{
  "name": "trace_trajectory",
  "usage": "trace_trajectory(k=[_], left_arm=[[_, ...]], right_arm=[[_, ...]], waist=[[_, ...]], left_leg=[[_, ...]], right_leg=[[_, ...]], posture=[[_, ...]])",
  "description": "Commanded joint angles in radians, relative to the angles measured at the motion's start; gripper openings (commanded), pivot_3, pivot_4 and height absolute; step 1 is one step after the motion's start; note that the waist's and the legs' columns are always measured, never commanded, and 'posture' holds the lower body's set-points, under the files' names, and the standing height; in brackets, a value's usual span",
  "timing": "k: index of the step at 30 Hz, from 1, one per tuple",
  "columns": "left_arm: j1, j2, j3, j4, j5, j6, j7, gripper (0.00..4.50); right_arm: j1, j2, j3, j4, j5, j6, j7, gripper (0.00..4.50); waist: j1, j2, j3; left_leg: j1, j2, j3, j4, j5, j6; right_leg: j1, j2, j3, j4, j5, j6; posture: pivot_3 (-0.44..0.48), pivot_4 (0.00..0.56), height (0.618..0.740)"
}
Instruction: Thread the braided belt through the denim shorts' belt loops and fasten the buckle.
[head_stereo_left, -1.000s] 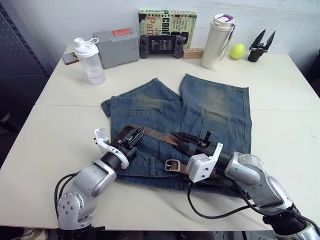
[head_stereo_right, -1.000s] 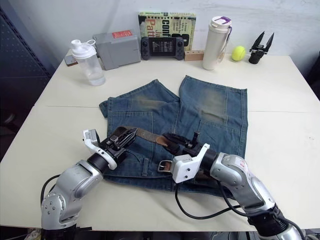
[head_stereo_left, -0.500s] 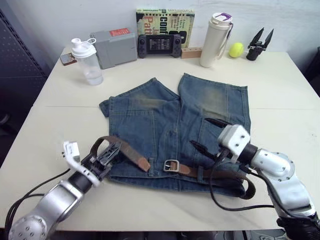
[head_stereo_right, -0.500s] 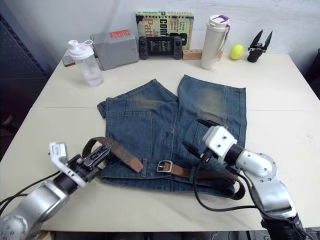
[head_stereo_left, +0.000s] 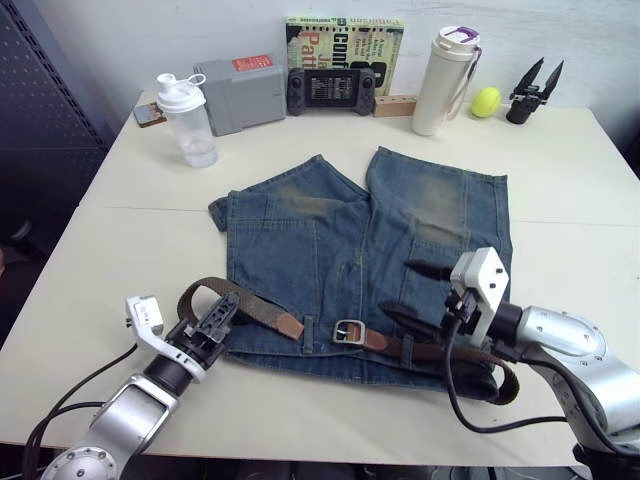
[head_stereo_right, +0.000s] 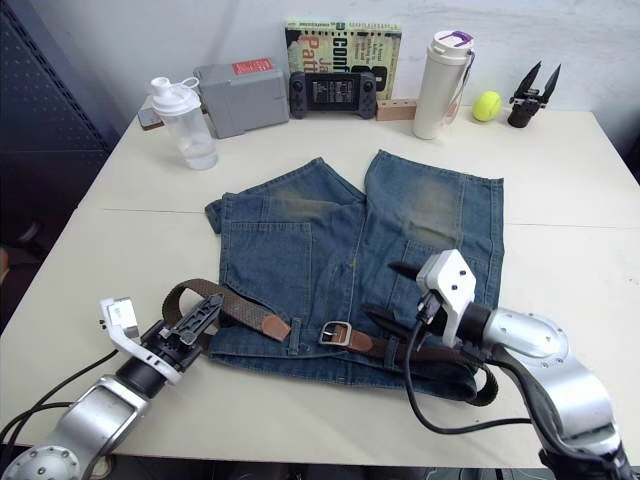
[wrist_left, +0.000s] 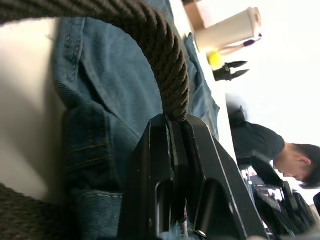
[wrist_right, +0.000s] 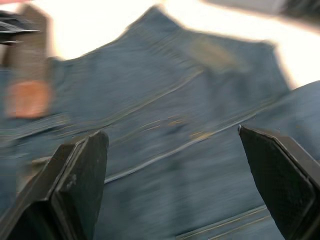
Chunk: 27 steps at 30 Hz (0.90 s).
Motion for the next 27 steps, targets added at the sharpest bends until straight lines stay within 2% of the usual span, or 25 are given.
trace_trajectory(k=[1,6,12,21,27], left_arm=[[0.006,-0.009,-0.013,-0.013,0.037,-0.006,-0.001,0.0],[0.019,-0.016,-0.007,-0.019,0.048,-0.014,0.013,0.0],[0.049,0.001,0.034,-0.066,0.091,-0.037,0.043,0.0],[0.056,0.05,-0.056,-0.238,0.333,-0.021,0.037,0.0],[0.073,0.062,-0.071,-0.29,0.41,-0.023,0.031,0.0]], right_arm=[[0.056,-0.067,-0.077,-0.077,0.153,0.083,0.08,4.41],[0.09,-0.149,-0.107,-0.044,0.198,0.078,0.189,4.41],[0.056,-0.174,-0.099,-0.005,0.186,0.061,0.217,4.41],[0.01,-0.154,-0.074,0.003,0.195,0.08,0.178,4.41],[0.0,-0.142,-0.069,-0.019,0.215,0.102,0.147,4.41]], waist=[[0.0,0.0,0.0],[-0.003,0.0,0.0],[-0.001,0.0,0.0],[0.001,0.0,0.0],[0.0,0.0,0.0]], left_leg=[[0.0,0.0,0.0,0.0,0.0,0.0],[0.001,0.0,0.001,0.0,0.0,0.0],[0.001,0.0,0.001,0.0,0.0,0.0],[0.0,0.0,0.001,0.0,0.0,0.0],[0.001,0.0,0.001,0.0,0.0,0.0]], right_leg=[[0.0,0.0,0.0,0.0,0.0,0.0],[0.0,0.0,0.001,0.0,0.0,0.0],[0.0,0.0,0.001,0.0,0.0,0.0],[0.0,0.0,0.001,-0.001,0.0,0.0],[0.0,0.0,0.001,0.0,0.0,0.0]], posture=[[0.0,0.15,0.731],[0.0,0.15,0.731],[0.0,0.15,0.731],[0.0,0.15,0.731],[0.0,0.15,0.731]])
